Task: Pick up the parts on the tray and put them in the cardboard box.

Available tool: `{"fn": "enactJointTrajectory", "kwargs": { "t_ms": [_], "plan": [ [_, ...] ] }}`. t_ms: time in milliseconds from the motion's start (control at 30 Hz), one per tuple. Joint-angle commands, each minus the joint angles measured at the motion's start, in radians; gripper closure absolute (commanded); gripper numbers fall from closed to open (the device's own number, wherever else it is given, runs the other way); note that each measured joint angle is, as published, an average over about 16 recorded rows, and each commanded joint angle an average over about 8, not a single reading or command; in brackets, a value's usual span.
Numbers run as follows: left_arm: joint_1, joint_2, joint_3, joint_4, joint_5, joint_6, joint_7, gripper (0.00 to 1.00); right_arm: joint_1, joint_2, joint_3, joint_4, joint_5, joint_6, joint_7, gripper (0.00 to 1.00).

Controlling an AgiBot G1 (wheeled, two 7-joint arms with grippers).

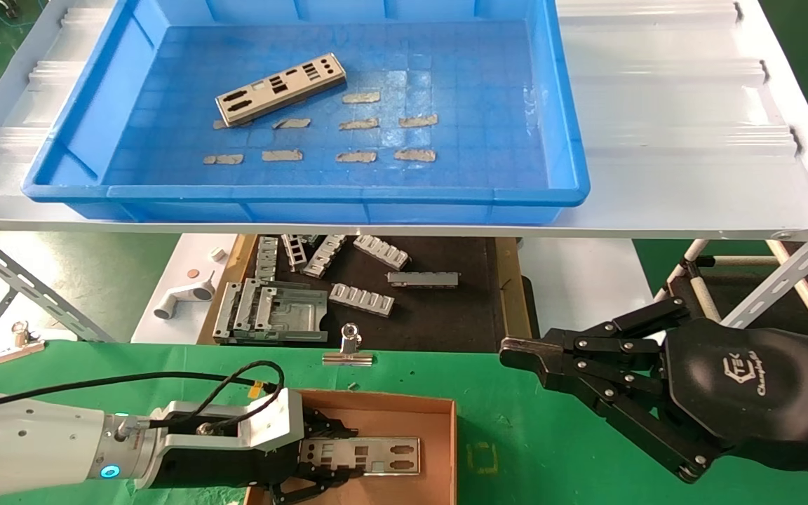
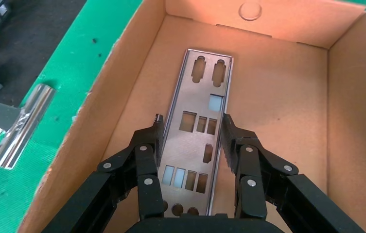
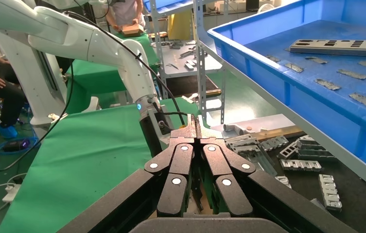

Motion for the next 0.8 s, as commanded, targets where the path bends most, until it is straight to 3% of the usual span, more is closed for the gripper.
{"fn": "enactJointTrajectory", "kwargs": {
  "t_ms": [33,333,367,600,633,800],
  "plan": [
    [-0.002,0.003,0.000,0.008,-0.001,0.008,0.005,0.00,0.000,0.000,0.000,0.000,0.000,0.000,0.000,1.00],
    [-0.016,0.002,-0.018,0.027,-0.022,0.034,0.047,0.00,0.000,0.000,0.000,0.000,0.000,0.000,0.000,0.99],
    [-0.018,-0.002,-0.020,0.025,-0.027,0.042,0.048,0.00,0.000,0.000,0.000,0.000,0.000,0.000,0.000,0.93],
    [-0.020,-0.042,-0.052,-0.003,-0.086,0.114,0.039,0.00,0.000,0.000,0.000,0.000,0.000,0.000,0.000,0.07],
    [-0.018,-0.046,-0.060,-0.008,-0.091,0.120,0.036,0.00,0.000,0.000,0.000,0.000,0.000,0.000,0.000,0.00],
    [-0.003,-0.056,-0.109,-0.035,-0.102,0.140,0.009,0.00,0.000,0.000,0.000,0.000,0.000,0.000,0.000,0.00]
  ]
}}
